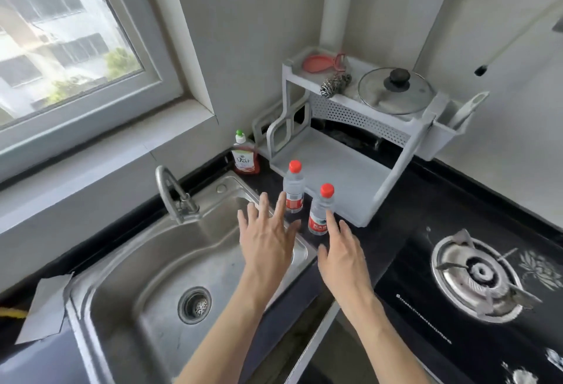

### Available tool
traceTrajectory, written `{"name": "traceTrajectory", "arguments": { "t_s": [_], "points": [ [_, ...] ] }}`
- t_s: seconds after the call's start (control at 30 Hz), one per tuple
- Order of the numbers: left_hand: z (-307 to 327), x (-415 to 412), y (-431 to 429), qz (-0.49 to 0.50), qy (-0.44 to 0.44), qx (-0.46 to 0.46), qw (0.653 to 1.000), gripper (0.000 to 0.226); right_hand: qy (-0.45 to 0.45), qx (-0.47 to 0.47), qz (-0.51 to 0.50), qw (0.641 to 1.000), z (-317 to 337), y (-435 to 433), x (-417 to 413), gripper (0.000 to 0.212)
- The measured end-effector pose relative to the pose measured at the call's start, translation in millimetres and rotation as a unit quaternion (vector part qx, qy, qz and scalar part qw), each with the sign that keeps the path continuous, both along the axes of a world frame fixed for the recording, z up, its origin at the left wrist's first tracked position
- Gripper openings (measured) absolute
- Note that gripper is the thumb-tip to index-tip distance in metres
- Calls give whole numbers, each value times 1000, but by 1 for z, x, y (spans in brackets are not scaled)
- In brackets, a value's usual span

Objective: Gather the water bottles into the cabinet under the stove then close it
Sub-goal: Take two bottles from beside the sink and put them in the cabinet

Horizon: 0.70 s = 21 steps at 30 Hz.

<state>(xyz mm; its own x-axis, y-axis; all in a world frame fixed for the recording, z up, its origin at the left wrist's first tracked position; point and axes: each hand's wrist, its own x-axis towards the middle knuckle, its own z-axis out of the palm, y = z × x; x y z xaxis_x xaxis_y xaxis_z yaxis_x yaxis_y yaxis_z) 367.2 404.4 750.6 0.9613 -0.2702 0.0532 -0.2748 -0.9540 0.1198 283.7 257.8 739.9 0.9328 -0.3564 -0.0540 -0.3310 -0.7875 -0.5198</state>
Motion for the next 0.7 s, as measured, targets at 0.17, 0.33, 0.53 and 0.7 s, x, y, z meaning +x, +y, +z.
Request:
{"name": "traceTrajectory", "arguments": {
  "t_s": [0.17,0.33,0.53,0.7],
  "points": [
    [-39,56,-42,0,-19,-52,998,73,-57,-6,24,998,-20,-13,52,90],
    [-62,94,-50,-28,-26,-72,997,75,-95,5,7,995,-52,-19,71,80],
    [-86,112,-51,-62,19,-196,978,79,-114,34,31,992,-76,-26,79,99],
    [-102,121,-55,-70,35,-324,943,87,-166,61,25,984,-99,-33,90,107]
  ]
}}
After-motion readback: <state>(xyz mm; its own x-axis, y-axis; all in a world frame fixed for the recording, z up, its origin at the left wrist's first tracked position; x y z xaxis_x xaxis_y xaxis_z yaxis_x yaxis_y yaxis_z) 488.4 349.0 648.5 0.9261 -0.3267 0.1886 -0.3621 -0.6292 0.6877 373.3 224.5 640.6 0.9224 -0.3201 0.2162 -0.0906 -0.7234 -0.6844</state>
